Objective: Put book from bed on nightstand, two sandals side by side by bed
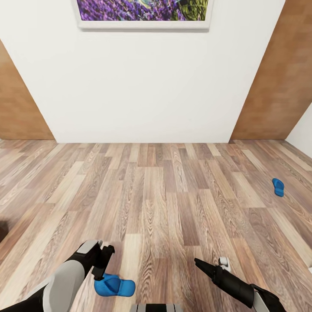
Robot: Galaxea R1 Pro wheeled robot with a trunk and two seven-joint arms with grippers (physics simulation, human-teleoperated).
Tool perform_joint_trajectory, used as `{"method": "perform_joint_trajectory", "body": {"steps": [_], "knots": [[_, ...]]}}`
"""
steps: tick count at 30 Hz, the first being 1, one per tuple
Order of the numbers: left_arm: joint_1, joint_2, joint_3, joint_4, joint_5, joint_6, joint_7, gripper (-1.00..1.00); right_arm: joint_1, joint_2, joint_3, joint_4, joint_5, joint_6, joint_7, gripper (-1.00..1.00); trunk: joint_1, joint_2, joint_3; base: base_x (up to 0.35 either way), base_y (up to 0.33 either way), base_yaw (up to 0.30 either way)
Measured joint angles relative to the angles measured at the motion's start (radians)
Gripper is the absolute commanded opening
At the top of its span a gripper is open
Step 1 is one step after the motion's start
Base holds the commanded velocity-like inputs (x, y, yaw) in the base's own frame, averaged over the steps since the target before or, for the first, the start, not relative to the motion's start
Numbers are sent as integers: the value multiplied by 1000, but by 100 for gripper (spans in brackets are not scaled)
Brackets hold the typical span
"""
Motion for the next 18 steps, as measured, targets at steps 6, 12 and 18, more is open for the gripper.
{"method": "perform_joint_trajectory", "body": {"steps": [6, 12, 18], "knots": [[0, 4, 1, -19, 0, -2, -2, 100, 0, 0, 0, 0, 0, 0, -3, 100, 0, 0, 0, 18, -2, 0], [0, 8, 5, -36, 1, -44, -4, 100, 0, 0, 0, 0, 0, -1, -6, 100, 0, 0, 0, 5, -1, 0], [0, 8, 5, -41, 3, -114, 4, 100, 0, 0, 0, 0, 0, -1, -6, 100, 0, 0, 0, 1, 0, 0]]}}
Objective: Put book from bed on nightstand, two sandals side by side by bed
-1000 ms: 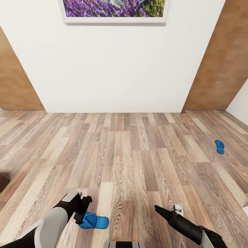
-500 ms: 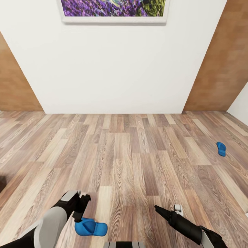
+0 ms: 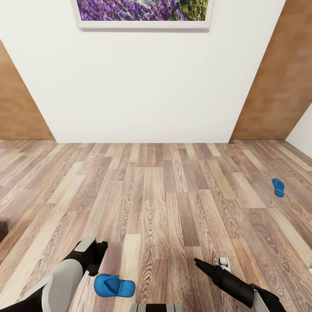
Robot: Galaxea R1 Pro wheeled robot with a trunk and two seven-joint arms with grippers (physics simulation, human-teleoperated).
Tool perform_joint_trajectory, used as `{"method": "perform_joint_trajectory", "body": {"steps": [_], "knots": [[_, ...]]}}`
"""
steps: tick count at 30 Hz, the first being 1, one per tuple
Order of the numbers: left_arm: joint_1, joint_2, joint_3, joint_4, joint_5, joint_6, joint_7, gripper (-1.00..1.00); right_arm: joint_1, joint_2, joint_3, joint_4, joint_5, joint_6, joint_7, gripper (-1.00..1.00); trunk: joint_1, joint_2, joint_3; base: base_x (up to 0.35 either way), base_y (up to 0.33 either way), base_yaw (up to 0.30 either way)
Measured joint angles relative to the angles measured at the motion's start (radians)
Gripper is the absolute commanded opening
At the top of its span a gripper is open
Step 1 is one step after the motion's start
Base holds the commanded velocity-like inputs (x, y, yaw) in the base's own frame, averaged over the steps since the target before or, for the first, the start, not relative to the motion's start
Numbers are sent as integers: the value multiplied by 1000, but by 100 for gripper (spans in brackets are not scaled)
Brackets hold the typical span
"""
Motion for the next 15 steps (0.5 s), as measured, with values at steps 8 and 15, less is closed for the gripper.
{"method": "perform_joint_trajectory", "body": {"steps": [8, 15], "knots": [[0, -4, 1, 1, 1, -29, 18, 100, 0, 0, 0, 0, 0, 0, 0, 100, 0, 0, 0, 0, 0, 0], [0, -7, 26, 0, 6, -34, 96, 100, 0, 0, 0, 0, 0, 2, -7, 100, 0, 0, 0, 0, 0, 0]]}}
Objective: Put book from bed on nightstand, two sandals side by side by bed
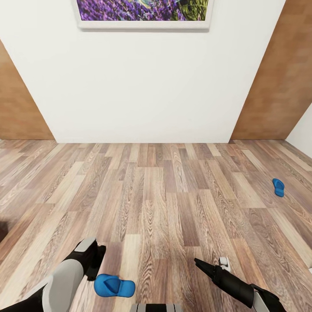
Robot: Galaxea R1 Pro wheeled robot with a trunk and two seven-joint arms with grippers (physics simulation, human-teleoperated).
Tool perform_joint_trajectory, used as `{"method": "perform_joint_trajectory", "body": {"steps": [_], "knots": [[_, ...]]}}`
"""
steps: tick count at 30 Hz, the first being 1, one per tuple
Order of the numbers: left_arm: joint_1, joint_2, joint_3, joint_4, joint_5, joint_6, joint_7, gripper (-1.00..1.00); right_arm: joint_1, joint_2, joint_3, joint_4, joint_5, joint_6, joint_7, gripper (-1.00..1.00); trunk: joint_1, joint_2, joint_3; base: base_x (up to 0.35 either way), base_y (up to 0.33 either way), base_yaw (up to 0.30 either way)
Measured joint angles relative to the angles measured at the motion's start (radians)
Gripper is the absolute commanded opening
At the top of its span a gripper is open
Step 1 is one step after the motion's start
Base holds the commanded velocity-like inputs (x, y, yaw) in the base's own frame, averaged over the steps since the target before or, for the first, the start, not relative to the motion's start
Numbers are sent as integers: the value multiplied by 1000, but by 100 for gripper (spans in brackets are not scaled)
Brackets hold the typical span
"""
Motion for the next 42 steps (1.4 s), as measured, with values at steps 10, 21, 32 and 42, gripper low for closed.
{"method": "perform_joint_trajectory", "body": {"steps": [10, 21, 32, 42], "knots": [[0, -8, 20, -3, 46, 2, 65, 100, 0, 0, 0, 0, -3, 6, -19, 100, 0, 0, 0, 0, 0, 0], [0, -9, 24, -3, 61, 3, 75, 100, 0, 0, -1, 0, -3, 8, -22, 100, 0, 0, 0, 0, 0, 0], [0, -10, 24, -3, 62, 4, 68, 100, 0, 0, -2, 0, -3, 8, -21, 100, 0, 0, 0, 0, 0, 0], [-1, -9, 23, -6, 62, 6, 67, 100, 0, 0, -1, 0, -3, 7, -22, 100, 0, 0, 0, 0, 0, 0]]}}
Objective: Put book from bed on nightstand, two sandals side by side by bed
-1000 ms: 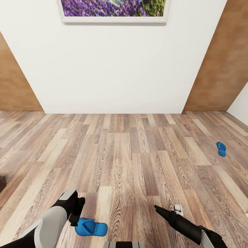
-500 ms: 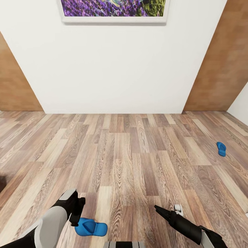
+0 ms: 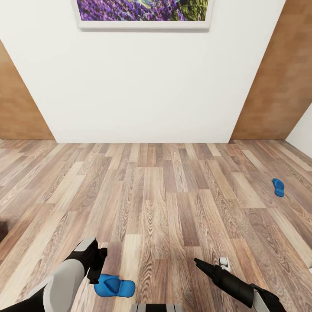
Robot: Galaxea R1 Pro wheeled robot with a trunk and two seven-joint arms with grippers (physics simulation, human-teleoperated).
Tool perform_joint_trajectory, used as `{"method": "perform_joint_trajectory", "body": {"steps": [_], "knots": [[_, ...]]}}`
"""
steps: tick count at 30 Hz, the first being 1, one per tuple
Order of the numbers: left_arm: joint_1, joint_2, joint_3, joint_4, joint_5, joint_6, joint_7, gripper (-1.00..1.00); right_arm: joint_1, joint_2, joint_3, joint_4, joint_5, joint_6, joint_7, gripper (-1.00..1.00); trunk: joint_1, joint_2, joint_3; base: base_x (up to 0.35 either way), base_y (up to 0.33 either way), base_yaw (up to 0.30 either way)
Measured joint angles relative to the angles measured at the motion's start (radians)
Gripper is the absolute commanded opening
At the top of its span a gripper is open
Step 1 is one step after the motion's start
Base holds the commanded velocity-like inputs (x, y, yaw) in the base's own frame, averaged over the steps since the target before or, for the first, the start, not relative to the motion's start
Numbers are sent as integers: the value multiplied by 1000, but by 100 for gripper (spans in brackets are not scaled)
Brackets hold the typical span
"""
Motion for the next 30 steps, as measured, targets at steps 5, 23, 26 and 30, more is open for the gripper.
{"method": "perform_joint_trajectory", "body": {"steps": [5, 23, 26, 30], "knots": [[0, 3, 0, -1, 0, 1, -1, 100, 0, 0, 0, 0, 0, 0, 0, 100, 2, -1, -19, 0, 0, 0], [-1, 3, -1, 0, 0, 4, -33, 100, 0, 0, 0, 0, 0, 0, 0, 100, 10, -5, -89, 0, 0, 0], [-1, 3, -1, -1, 0, 4, -38, 100, 0, 0, 0, 0, 0, 0, 0, 100, 10, -5, -89, 0, 0, 0], [-1, 2, -1, -1, 0, 4, -45, 100, 0, 0, 0, 0, 0, 0, 0, 100, 10, -5, -89, 0, 0, 0]]}}
